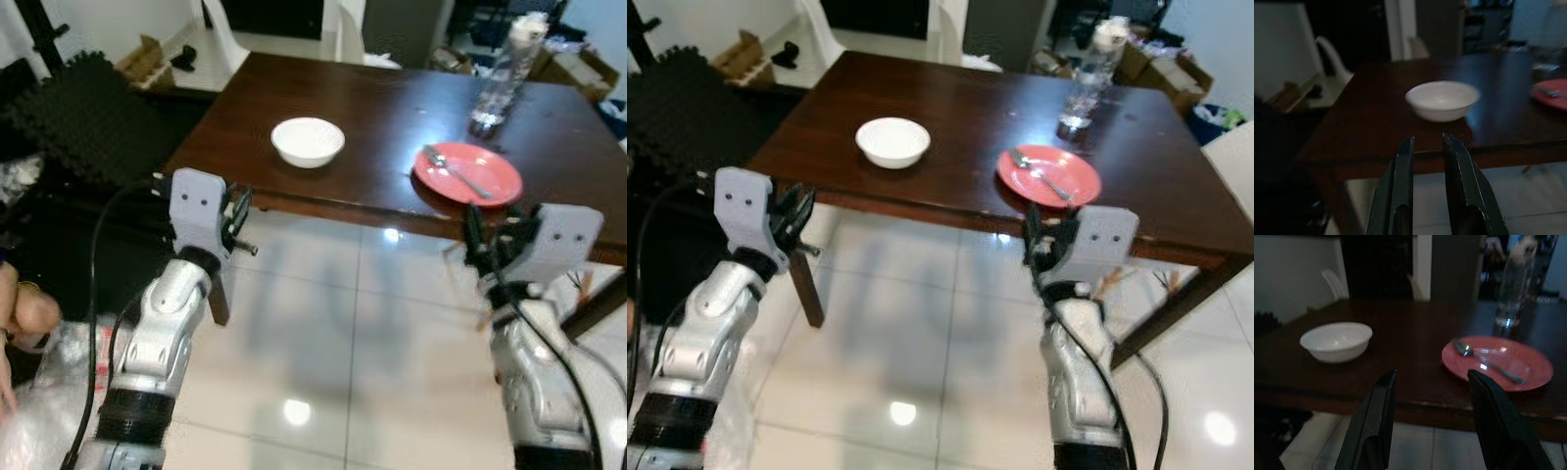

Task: Setting the table

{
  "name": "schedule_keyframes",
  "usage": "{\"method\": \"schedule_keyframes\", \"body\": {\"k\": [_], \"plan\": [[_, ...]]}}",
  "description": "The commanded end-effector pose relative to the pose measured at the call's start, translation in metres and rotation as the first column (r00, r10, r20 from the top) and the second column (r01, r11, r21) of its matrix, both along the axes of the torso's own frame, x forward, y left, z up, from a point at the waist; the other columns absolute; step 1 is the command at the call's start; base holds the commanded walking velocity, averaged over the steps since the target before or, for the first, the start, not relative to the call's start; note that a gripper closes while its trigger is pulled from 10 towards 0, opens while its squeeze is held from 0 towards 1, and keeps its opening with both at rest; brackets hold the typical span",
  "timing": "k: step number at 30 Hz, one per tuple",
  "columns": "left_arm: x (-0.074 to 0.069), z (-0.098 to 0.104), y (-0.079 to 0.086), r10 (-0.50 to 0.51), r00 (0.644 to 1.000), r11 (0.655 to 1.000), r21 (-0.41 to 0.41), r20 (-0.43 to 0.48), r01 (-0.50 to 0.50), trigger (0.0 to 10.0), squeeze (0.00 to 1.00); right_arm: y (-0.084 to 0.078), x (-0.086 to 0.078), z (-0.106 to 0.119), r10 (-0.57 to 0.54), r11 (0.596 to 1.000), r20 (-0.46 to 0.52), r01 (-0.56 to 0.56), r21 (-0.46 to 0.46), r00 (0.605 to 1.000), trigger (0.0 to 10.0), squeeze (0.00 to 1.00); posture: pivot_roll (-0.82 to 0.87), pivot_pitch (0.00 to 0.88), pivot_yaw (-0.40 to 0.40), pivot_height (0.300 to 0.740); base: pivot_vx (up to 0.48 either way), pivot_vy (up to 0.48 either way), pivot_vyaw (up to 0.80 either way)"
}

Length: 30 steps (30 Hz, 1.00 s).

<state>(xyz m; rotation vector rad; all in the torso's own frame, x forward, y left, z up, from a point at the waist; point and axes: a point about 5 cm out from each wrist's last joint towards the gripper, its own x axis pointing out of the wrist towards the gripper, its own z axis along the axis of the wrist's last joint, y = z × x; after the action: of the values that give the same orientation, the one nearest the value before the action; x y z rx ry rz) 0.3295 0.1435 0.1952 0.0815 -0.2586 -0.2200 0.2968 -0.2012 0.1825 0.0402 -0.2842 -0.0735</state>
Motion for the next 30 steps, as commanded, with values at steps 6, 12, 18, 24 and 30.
{"method": "schedule_keyframes", "body": {"k": [6, 12, 18, 24, 30], "plan": [[-0.004, -0.005, -0.008, -0.028, 0.999, 1.000, 0.010, -0.021, 0.028, 10.0, 0.00, -0.011, -0.003, -0.013, -0.051, 0.999, -0.074, 0.052, 0.014, 0.996, 10.0, 0.00, -0.06, 0.027, 0.066, 0.740, 0.480, 0.000, -0.41], [-0.005, -0.005, -0.009, -0.032, 0.999, 0.999, 0.011, -0.025, 0.033, 10.0, 0.00, -0.011, -0.003, -0.013, -0.049, 0.999, -0.084, 0.050, 0.009, 0.995, 10.0, 0.00, -0.06, 0.029, 0.067, 0.740, 0.480, 0.000, -0.73], [-0.006, -0.006, -0.010, -0.035, 0.999, 0.999, 0.010, -0.029, 0.036, 10.0, 0.00, -0.011, -0.003, -0.013, -0.051, 0.999, -0.091, 0.052, 0.002, 0.995, 10.0, 0.00, -0.06, 0.034, 0.066, 0.740, 0.480, 0.000, -0.63], [-0.006, -0.006, -0.010, -0.034, 0.999, 0.999, 0.010, -0.033, 0.035, 10.0, 0.00, -0.010, -0.003, -0.013, -0.045, 0.999, -0.095, 0.045, -0.005, 0.995, 10.0, 0.00, -0.06, 0.039, 0.064, 0.740, 0.480, 0.000, 0.00], [-0.007, -0.006, -0.010, -0.030, 0.999, 0.999, 0.012, -0.034, 0.031, 10.0, 0.00, 0.007, -0.001, -0.011, 0.117, 0.993, -0.120, -0.120, -0.022, 0.986, 10.0, 0.00, -0.06, 0.042, 0.065, 0.740, 0.480, 0.000, 0.00]]}}
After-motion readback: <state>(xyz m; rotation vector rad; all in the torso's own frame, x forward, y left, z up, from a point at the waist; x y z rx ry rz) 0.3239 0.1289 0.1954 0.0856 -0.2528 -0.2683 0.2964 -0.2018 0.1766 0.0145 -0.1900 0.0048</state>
